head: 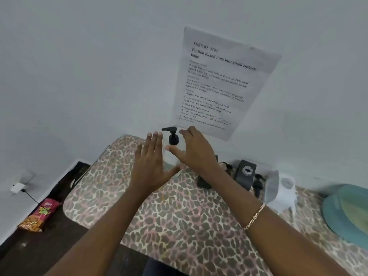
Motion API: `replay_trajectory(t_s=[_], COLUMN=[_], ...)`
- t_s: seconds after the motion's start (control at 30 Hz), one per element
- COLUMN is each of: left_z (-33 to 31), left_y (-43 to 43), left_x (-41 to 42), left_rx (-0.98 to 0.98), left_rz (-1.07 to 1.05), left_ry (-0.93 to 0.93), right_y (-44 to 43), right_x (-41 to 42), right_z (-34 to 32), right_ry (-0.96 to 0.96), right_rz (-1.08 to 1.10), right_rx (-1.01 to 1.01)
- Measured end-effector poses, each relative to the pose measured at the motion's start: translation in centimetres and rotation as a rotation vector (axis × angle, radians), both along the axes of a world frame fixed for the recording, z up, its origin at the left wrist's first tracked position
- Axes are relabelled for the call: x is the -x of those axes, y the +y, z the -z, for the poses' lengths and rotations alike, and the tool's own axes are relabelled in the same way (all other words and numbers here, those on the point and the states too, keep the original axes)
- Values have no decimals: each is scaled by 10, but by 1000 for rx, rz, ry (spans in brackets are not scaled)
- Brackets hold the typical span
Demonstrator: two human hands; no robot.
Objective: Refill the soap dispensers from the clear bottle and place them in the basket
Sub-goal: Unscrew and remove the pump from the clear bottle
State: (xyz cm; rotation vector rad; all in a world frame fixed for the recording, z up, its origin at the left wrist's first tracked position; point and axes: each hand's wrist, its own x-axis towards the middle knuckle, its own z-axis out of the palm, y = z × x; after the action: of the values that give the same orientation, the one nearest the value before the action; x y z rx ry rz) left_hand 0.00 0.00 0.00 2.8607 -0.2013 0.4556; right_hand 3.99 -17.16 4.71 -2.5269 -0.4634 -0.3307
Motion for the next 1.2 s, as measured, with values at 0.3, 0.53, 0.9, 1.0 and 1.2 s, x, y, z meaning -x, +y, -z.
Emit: replay_trajectory(t_s=[0.3, 0.53, 0.9, 1.0, 1.2], left_z=[45, 64, 64, 59, 65], left_y=[-19, -31, -33, -36, -45], left_x=[-7, -11, 45, 73, 128], left_rx=[365, 483, 547, 528, 548], left_rz=[-81, -142, -59, -27, 83], left_ry=[-24, -135, -242, -258, -259], right_y=[13, 12, 3, -6, -23], right_x=[-19, -14, 45, 80, 144], right_z=[23, 24, 18, 11, 15], right_ry=[-83, -33, -95, -98, -96], right_rz=[-9, -40, -69, -52, 31], right_rx=[-187, -242, -266, -299, -271])
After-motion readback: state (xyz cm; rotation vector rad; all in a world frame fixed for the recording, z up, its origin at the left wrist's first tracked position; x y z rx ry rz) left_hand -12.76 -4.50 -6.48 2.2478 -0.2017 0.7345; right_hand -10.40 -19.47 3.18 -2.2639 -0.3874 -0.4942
